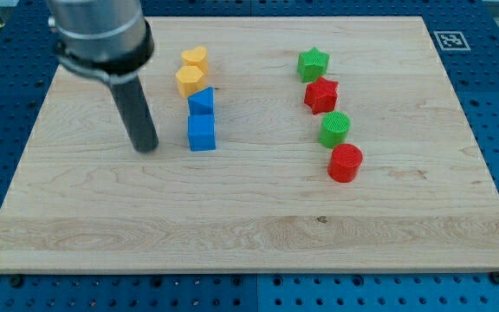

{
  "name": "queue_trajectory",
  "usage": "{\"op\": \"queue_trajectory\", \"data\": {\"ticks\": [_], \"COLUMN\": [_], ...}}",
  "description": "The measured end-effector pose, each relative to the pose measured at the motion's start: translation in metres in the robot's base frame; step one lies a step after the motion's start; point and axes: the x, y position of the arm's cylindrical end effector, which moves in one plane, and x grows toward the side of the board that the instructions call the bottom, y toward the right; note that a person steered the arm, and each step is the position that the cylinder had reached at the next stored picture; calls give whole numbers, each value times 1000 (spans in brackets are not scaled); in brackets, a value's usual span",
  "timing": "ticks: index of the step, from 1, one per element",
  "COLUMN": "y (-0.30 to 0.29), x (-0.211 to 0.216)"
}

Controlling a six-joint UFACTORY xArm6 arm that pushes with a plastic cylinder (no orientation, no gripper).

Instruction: Move the hexagon to the right

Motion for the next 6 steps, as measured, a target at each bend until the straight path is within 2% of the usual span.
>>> {"op": "queue_trajectory", "data": {"ticks": [1,2,4,6], "y": [0,0,2,22], "x": [-55,-55,-82,-82]}}
